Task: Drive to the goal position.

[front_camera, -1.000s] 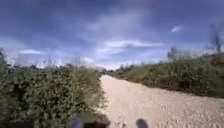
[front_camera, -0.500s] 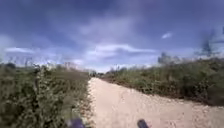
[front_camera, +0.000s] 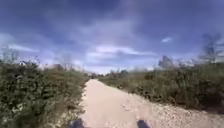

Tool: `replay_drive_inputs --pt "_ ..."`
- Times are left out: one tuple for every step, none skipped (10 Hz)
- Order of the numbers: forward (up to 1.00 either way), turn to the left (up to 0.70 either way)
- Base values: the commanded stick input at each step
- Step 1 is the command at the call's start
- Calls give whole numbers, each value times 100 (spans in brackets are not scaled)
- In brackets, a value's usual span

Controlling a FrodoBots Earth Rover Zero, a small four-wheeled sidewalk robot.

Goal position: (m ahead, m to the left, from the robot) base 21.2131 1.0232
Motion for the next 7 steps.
replay_drive_inputs --pt "97 0" --pt "97 0" --pt "97 0" --pt "98 0" --pt "98 0" --pt "98 0" --pt "98 0"
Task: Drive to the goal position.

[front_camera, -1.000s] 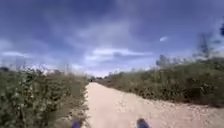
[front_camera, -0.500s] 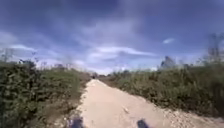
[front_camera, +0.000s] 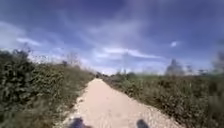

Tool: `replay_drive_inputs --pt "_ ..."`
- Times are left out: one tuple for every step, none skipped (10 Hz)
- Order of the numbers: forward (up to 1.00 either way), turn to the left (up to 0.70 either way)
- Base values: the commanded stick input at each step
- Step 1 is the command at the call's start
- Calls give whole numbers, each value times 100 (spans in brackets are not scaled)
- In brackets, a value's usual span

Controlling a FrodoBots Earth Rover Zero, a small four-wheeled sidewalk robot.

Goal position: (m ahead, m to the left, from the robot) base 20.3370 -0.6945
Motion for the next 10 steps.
replay_drive_inputs --pt "98 0" --pt "98 0" --pt "98 0" --pt "98 0" --pt "98 0" --pt "98 0" --pt "98 0" --pt "98 0" --pt "98 0" --pt "98 0"
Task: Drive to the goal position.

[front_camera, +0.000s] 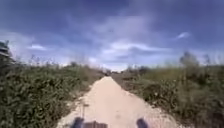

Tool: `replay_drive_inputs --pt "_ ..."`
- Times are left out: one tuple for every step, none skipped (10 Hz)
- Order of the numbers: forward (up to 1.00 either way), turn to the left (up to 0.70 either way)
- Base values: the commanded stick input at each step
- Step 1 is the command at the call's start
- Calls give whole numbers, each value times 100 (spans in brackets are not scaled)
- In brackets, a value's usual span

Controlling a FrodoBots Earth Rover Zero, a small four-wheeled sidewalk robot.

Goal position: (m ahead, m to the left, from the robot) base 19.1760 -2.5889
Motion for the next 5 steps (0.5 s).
replay_drive_inputs --pt "98 -2" --pt "98 -17" --pt "98 -33" --pt "98 -15" --pt "98 -1"
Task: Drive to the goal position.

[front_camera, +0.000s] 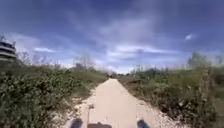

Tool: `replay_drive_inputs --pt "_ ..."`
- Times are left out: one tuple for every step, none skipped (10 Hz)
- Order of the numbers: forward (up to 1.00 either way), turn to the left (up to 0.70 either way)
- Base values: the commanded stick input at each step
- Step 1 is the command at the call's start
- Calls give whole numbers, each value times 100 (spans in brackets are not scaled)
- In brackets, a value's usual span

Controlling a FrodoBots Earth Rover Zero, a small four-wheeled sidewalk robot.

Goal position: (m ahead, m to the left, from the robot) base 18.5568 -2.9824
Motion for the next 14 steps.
replay_drive_inputs --pt "98 -10" --pt "98 -38" --pt "98 -35" --pt "98 -16" --pt "99 -8" --pt "100 -40" --pt "100 -40" --pt "100 -18" --pt "100 0" --pt "100 -23" --pt "100 -40" --pt "100 -3" --pt "100 0" --pt "100 -15"
